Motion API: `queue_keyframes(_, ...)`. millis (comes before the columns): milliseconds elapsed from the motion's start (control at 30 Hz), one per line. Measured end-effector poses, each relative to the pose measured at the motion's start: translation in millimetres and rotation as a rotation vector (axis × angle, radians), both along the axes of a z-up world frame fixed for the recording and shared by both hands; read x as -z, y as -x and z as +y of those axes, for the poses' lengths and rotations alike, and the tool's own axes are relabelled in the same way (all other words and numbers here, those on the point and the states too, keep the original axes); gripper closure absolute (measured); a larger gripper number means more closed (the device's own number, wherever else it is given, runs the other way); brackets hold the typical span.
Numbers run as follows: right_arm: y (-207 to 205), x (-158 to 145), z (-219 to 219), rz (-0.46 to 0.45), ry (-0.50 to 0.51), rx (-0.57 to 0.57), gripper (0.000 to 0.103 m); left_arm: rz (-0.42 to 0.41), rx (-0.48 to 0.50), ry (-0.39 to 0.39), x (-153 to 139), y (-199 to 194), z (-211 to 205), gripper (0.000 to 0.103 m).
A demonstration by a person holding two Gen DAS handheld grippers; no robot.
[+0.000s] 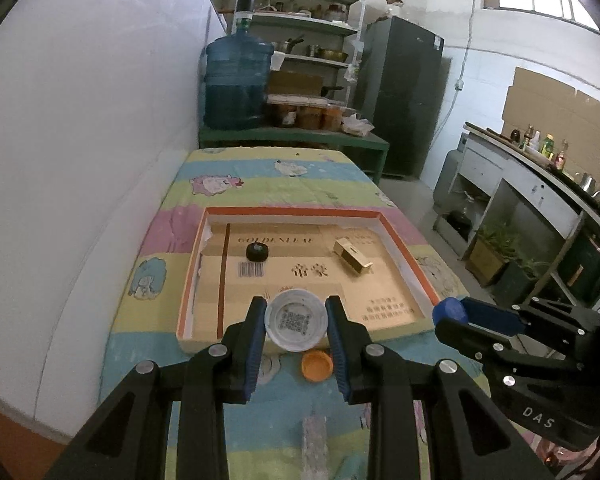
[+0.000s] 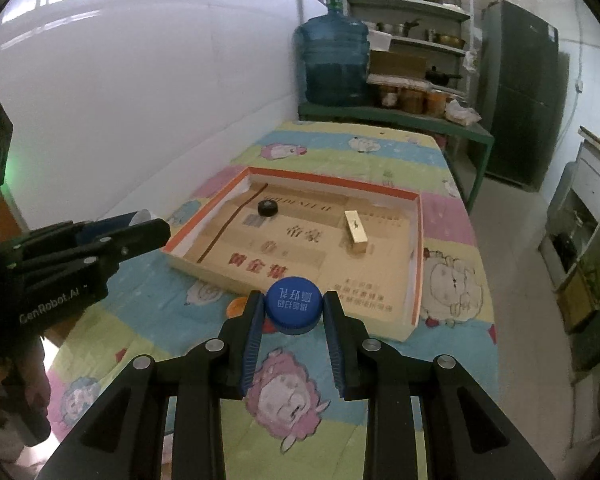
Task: Organize rigid objects
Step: 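Carry the white cap and blue cap over the box lid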
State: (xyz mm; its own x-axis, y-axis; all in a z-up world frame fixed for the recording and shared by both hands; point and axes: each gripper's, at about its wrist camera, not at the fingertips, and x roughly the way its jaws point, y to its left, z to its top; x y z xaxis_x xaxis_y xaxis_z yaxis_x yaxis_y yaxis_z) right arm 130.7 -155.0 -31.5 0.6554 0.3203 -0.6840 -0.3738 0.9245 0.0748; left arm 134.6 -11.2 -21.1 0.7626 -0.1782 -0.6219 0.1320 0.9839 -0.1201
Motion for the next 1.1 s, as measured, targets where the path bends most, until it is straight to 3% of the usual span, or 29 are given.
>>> queue_keyframes(633, -97, 28, 6, 0.056, -0.010, -0.020, 0.073, 0.079, -0.031, -0.018, 30, -95, 1, 0.073)
queue_keyframes(1100, -146, 60, 22, 0.114, 0.004, -0.049, 0.073, 0.162, -0.046, -0.029, 64, -134, 8, 0.073)
